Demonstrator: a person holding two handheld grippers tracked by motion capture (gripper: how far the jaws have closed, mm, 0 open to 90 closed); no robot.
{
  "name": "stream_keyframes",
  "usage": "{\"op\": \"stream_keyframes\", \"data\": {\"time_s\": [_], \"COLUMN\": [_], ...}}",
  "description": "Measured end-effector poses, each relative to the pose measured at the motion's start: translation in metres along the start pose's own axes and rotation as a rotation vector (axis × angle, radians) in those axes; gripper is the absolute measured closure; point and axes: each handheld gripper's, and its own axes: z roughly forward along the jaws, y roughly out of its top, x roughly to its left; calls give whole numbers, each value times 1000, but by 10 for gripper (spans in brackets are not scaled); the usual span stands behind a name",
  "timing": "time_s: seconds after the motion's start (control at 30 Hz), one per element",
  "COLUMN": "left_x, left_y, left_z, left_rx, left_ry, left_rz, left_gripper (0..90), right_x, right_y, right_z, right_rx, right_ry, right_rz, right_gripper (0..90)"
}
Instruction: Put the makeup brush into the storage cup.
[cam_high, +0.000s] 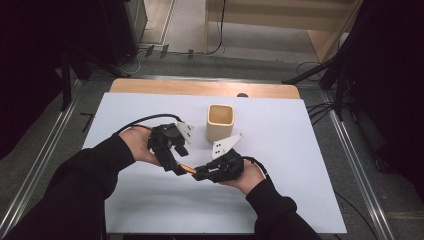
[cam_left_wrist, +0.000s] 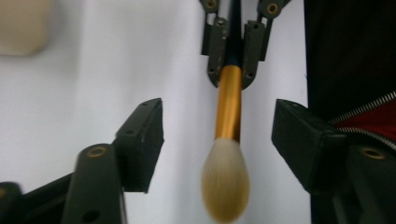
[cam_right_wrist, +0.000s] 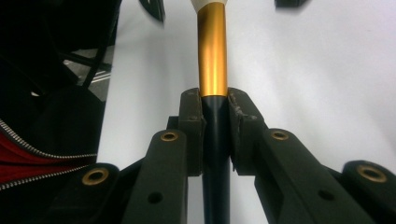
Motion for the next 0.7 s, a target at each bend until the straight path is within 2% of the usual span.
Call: {"op": "stream_keyframes", "data": {"time_s": [0.07, 0.2, 0.23, 0.27, 0.3, 0.33, 0.4, 0.43, 0.47, 0.5, 0.53, 0.57, 0.7], "left_x": [0, -1, -2, -2, -2, -2, -4, -6, -6, -8, -11, -11, -16], "left_y": [-11, -28, -34, -34, -41, -41, -51, -59, -59, -64, -72, -72, -85], "left_z": [-6, -11, -12, -12, -12, -12, -11, -10, -10, -8, -4, -4, 9], "left_rx": [-69, -167, -186, -186, -219, -219, -267, -320, -320, -363, -436, -436, -498], "left_ry": [15, 40, 49, 49, 54, 54, 54, 61, 61, 64, 56, 56, 65], "left_rz": [-31, -68, -77, -77, -91, -91, -113, -127, -127, -141, -165, -165, -210], "left_gripper": [318, 291, 290, 290, 287, 287, 285, 283, 282, 281, 282, 284, 283], "right_x": [-1, -1, -1, -1, -1, -1, -1, -1, -1, -1, -1, -1, -1], "right_y": [-1, -4, -5, -5, -6, -6, -7, -8, -8, -8, -8, -8, -7], "right_z": [-3, -8, -9, -9, -12, -12, -13, -14, -14, -15, -15, -15, -16], "right_rx": [-2, -22, -23, -23, -29, -29, -37, -44, -44, -48, -53, -57, -67], "right_ry": [-8, -15, -17, -17, -26, -26, -25, -30, -30, -31, -28, -30, -30], "right_rz": [4, 10, 13, 13, 17, 17, 17, 17, 17, 19, 21, 21, 24], "right_gripper": [788, 788, 788, 788, 788, 788, 788, 788, 788, 788, 788, 788, 788]}}
